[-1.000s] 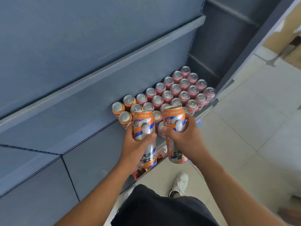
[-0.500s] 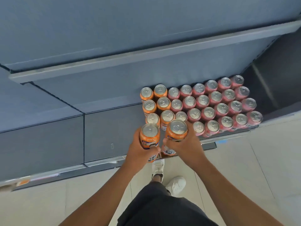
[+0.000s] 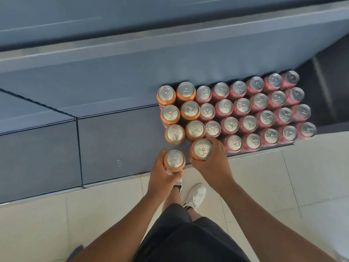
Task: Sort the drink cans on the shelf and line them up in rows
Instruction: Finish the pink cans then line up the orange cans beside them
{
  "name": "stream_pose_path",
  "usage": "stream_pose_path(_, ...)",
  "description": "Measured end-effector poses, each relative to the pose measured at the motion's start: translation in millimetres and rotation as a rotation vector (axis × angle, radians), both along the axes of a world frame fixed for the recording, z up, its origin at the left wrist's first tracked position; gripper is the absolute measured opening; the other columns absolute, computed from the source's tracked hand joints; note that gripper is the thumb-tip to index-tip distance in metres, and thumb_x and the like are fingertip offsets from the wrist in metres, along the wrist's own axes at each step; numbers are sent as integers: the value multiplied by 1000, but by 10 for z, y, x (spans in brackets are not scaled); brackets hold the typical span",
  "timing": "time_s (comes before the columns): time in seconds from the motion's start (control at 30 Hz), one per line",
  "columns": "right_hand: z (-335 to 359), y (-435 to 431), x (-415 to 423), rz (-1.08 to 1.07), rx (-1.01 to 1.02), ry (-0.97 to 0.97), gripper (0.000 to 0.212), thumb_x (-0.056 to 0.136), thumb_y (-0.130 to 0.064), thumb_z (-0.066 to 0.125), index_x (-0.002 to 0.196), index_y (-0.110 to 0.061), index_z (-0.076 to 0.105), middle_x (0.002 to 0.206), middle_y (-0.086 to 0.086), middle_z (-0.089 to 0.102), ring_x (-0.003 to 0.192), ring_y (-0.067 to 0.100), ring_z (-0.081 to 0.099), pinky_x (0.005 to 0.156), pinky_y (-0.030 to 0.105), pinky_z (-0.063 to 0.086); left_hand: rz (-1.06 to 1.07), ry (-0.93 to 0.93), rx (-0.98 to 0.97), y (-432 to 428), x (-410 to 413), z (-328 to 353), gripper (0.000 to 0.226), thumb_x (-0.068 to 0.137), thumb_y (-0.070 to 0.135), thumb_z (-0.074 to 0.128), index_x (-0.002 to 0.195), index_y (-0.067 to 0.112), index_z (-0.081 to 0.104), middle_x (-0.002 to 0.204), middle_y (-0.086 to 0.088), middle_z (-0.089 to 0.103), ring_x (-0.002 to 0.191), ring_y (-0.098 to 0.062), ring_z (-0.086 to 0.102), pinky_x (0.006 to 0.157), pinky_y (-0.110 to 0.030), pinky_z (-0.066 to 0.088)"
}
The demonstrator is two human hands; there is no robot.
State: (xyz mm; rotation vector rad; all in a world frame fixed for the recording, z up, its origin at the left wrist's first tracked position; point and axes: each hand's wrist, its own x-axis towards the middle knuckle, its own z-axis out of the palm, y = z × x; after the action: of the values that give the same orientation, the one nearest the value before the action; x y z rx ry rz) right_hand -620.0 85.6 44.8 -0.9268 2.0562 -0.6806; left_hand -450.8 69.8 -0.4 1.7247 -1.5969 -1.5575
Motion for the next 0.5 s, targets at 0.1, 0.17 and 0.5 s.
stream_pose_path(0.1, -79, 5, 14, 48, 31, 31, 62, 71, -20, 84, 117, -30, 43, 113, -15, 47, 102, 6, 47, 85, 35, 52, 64, -12, -1, -5, -44, -67, 61, 70, 25, 85, 117, 26, 47, 103, 8, 63, 97, -15, 64, 82, -29, 58)
stream_pose_path(0.17, -124, 9, 15, 94, 76, 45, 66, 70, -27, 85, 121, -28, 43, 117, -14, 48, 105, 10, 49, 87, 39, 51, 91, -10, -11, -33, -92, -71, 62, 70, 27, 87, 118, 26, 47, 102, 10, 64, 95, -11, 64, 77, -22, 57)
stream_pose_path(0.5, -292, 19, -29, 238, 47, 312, 78, 60, -46, 89, 121, -15, 52, 118, -2, 61, 113, 21, 54, 100, 34, 38, 197, 32, -5, -48, -273, -203, 73, 69, 23, 89, 126, 27, 45, 114, 6, 65, 104, -13, 65, 83, -26, 58)
